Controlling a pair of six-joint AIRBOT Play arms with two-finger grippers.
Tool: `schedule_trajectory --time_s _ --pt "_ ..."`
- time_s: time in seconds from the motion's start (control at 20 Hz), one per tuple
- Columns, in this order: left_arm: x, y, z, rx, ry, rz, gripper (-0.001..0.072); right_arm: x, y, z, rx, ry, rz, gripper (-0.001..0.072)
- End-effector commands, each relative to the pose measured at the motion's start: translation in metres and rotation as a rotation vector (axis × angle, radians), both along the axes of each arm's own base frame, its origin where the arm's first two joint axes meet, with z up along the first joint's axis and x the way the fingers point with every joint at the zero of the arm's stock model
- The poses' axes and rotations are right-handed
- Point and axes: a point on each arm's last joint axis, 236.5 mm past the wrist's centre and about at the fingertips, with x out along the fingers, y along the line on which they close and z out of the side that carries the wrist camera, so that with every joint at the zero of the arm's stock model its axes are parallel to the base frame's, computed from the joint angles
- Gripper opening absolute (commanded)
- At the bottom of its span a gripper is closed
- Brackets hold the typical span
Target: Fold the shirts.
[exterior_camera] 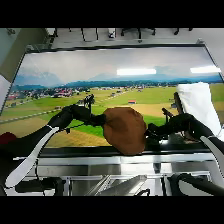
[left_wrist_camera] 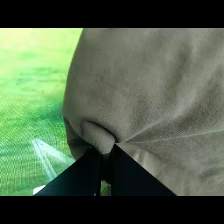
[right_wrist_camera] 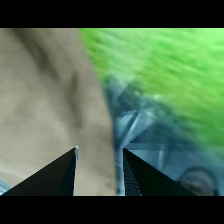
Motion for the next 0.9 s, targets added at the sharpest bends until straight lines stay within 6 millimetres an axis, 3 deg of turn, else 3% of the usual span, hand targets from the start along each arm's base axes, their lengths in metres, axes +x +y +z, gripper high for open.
schedule_trajectory --time_s 0.0,0.05,0.1,0.15,0.25,0.35,0.45,0.55,0.6,0.7,0.8,0.85 --pt "-0.002 0.001 0.000 0.002 0.020 -0.009 0.0020 0.016 0.000 -0.015 -0.045 -0.049 -0.003 0.0341" --pt "-0.002 0.001 0.001 0.001 0.019 -0.010 0.0019 0.020 0.004 -0.015 -0.040 -0.054 -0.002 0.0338" --pt "-0.002 -0.001 0.003 -0.002 0.011 -0.013 0.0019 0.023 0.008 -0.013 -0.040 -0.063 0.012 0.0242" --pt "0.000 -0.003 0.009 -0.009 -0.009 -0.012 0.0019 0.028 0.012 -0.010 -0.039 -0.084 0.036 0.0014" --pt "0.010 -0.007 0.042 -0.045 -0.102 -0.002 0.0019 0.041 0.022 0.008 -0.013 -0.129 0.076 0.0022" --pt "0.030 -0.011 0.111 -0.115 -0.259 0.011 0.0019 0.057 0.034 0.050 0.046 -0.174 0.152 0.0021" --pt "0.045 -0.010 0.219 -0.214 -0.477 0.026 0.0018 0.077 0.046 0.129 0.100 -0.297 0.249 0.0020" --pt "0.035 -0.001 0.347 -0.321 -0.720 0.023 0.0019 0.093 0.056 0.246 0.126 -0.547 0.330 0.0021" --pt "0.016 0.006 0.411 -0.368 -0.842 0.007 0.0018 0.094 0.058 0.319 0.120 -0.739 0.346 0.0020" --pt "-0.032 0.027 0.518 -0.413 -1.077 -0.024 0.0018 0.066 0.055 0.454 0.067 -1.140 0.350 0.0021" --pt "-0.084 0.051 0.594 -0.446 -1.271 -0.029 0.0018 0.013 0.046 0.551 0.009 -1.455 0.325 0.0021" --pt "-0.109 0.062 0.622 -0.474 -1.345 -0.028 0.0018 -0.013 0.043 0.582 0.002 -1.559 0.302 0.0021"
